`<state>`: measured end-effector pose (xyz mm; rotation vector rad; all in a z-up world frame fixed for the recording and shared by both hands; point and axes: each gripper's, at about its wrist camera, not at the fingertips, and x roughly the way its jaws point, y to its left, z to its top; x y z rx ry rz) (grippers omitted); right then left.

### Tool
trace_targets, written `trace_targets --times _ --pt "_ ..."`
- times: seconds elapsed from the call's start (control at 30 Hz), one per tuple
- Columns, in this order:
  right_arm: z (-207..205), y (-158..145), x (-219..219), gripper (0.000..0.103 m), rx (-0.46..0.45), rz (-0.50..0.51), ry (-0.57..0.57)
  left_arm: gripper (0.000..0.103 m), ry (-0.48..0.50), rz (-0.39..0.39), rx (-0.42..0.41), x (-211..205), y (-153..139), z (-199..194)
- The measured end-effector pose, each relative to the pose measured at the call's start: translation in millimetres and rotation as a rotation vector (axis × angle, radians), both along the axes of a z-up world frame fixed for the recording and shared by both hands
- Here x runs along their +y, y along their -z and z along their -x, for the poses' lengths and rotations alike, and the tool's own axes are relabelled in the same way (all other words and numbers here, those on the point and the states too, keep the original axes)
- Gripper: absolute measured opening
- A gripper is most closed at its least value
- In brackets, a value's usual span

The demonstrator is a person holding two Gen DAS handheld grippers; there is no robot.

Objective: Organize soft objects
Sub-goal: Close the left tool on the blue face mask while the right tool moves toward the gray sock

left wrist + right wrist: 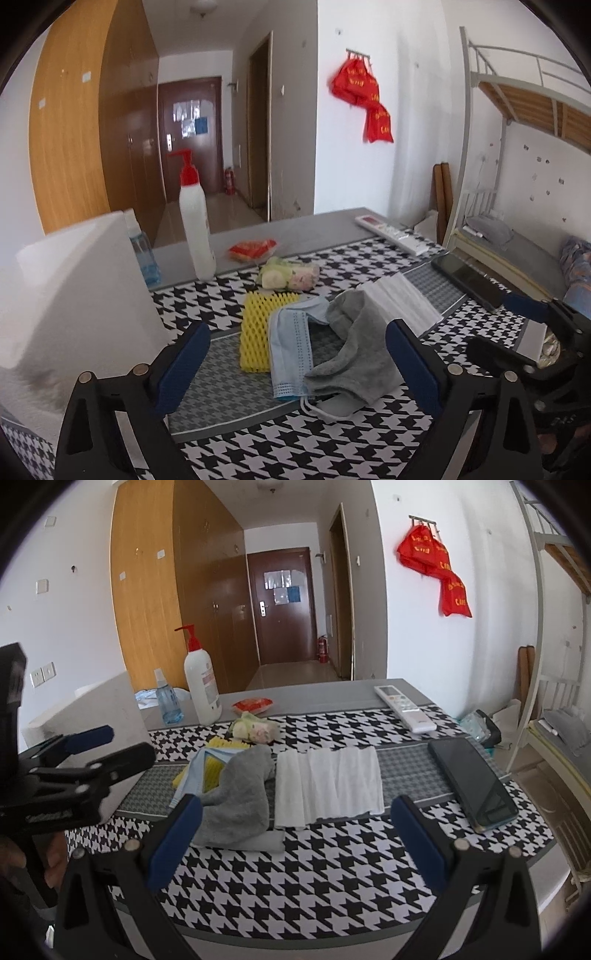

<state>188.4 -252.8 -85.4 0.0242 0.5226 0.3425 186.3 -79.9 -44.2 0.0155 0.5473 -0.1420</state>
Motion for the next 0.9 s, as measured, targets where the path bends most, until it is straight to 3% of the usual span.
trace_targets --times 0.2,0.47,0.6,0.67,0.73,0.9 --pt "-8.0 4.1 1.5 0.103 0.012 -0.007 -0.023 0.089 -0.013 -0.005 0.056 0.5 12.2 -21.6" --pt "-17.0 9.3 6.9 0.103 0.018 0.004 -0.042 0.071 -0.003 -0.002 0.169 -0.6 32.0 -49.7" --pt "-20.3 12.5 8.6 0.103 0.029 0.003 -0.051 0.068 -0.003 -0.009 0.186 -2.6 37.3 -61.3" --pt "-21.6 13.8 9.2 0.103 0.034 0.002 -0.055 0.057 0.001 0.008 0.213 -1.2 41.7 -67.8" --pt "-23.1 14.0 10.7 0.103 0.039 0.0 -0.064 0.053 0.001 0.039 0.233 3.2 45.5 -72.6" --pt "-27.4 16.0 18.5 0.103 0.049 0.012 -0.085 0.048 0.0 0.047 0.229 6.0 48.6 -76.2"
